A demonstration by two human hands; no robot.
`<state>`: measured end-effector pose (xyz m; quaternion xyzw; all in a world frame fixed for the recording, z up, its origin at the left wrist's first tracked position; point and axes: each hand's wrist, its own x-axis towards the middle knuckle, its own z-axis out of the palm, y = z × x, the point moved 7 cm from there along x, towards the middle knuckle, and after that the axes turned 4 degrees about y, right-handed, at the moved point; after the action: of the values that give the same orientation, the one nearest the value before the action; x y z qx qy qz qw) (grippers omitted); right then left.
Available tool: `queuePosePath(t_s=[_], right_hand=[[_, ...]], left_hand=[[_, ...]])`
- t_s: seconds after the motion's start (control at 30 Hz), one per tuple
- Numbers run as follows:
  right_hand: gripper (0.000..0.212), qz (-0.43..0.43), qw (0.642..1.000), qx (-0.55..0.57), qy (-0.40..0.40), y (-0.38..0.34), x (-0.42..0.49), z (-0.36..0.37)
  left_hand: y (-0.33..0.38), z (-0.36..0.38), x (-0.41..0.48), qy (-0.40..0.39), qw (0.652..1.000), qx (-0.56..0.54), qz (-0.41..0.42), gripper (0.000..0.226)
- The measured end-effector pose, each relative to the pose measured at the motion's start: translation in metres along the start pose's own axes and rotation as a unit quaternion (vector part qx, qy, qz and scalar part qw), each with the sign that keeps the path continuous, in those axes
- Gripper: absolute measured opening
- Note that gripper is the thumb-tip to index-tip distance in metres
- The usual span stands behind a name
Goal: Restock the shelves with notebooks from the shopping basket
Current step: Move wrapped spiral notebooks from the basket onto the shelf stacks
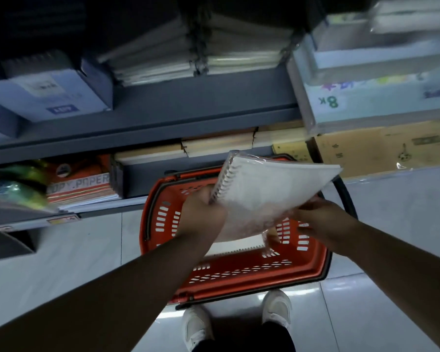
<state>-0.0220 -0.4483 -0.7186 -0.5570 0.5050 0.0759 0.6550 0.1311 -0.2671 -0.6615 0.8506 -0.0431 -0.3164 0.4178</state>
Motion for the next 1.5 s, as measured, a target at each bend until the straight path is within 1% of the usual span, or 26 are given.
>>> queuePosePath(t_s=[0.13, 0.27, 0.37, 0.5, 0.57, 0.63, 0.73, 0.77, 0.9, 1.07, 1.13, 1.17, 1.23, 1.33, 1.4, 1.5], right_hand=[[0.026, -0.052, 0.997, 0.006, 0.050, -0.029, -0.033, -0.017], [0.018, -0.101, 0.991, -0.010, 0.089, -0.065, -0.068, -0.033], [0.014, -0.136, 0.985, -0.011, 0.103, -0.096, -0.098, -0.039], [0.022, -0.195, 0.973, -0.044, 0.117, -0.137, -0.153, -0.048], [0.023, -0.214, 0.968, -0.059, 0.118, -0.154, -0.182, -0.052], [0.019, -0.234, 0.961, -0.080, 0.124, -0.169, -0.211, -0.058], [0.024, -0.266, 0.949, -0.094, 0.142, -0.190, -0.254, -0.066], [0.027, -0.278, 0.943, -0.100, 0.153, -0.198, -0.269, -0.069], [0.022, -0.316, 0.921, -0.137, 0.180, -0.232, -0.319, -0.079], [0.022, -0.364, 0.900, -0.146, 0.189, -0.274, -0.369, -0.086], [0.024, -0.380, 0.891, -0.146, 0.199, -0.289, -0.384, -0.090], [0.021, -0.387, 0.886, -0.148, 0.206, -0.298, -0.392, -0.092], [0.005, -0.393, 0.879, -0.156, 0.220, -0.311, -0.404, -0.097], [0.009, -0.408, 0.870, -0.152, 0.233, -0.330, -0.420, -0.101], [0.009, -0.419, 0.866, -0.128, 0.242, -0.341, -0.432, -0.101], [0.008, -0.419, 0.873, -0.080, 0.234, -0.356, -0.443, -0.102]], left_hand=[[0.031, -0.024, -0.016, 0.012, 1.000, -0.028, -0.004, 0.024], [0.073, -0.044, -0.033, -0.006, 0.999, -0.046, 0.022, 0.026], [0.105, -0.062, -0.050, -0.015, 0.997, -0.066, 0.036, 0.033], [0.141, -0.085, -0.084, -0.041, 0.994, -0.082, 0.057, 0.036], [0.159, -0.098, -0.106, -0.060, 0.991, -0.093, 0.070, 0.035], [0.177, -0.110, -0.128, -0.078, 0.988, -0.101, 0.088, 0.038], [0.202, -0.130, -0.157, -0.092, 0.982, -0.113, 0.118, 0.045], [0.210, -0.136, -0.165, -0.095, 0.981, -0.117, 0.126, 0.045], [0.240, -0.157, -0.192, -0.098, 0.973, -0.133, 0.161, 0.043], [0.283, -0.184, -0.214, -0.114, 0.957, -0.144, 0.225, 0.048], [0.302, -0.193, -0.224, -0.119, 0.949, -0.137, 0.258, 0.046], [0.312, -0.198, -0.229, -0.120, 0.945, -0.131, 0.275, 0.043], [0.330, -0.207, -0.239, -0.118, 0.937, -0.133, 0.300, 0.034], [0.353, -0.221, -0.251, -0.107, 0.928, -0.162, 0.319, 0.025], [0.366, -0.230, -0.259, -0.099, 0.923, -0.181, 0.324, 0.023], [0.381, -0.240, -0.271, -0.098, 0.919, -0.197, 0.328, 0.022]])
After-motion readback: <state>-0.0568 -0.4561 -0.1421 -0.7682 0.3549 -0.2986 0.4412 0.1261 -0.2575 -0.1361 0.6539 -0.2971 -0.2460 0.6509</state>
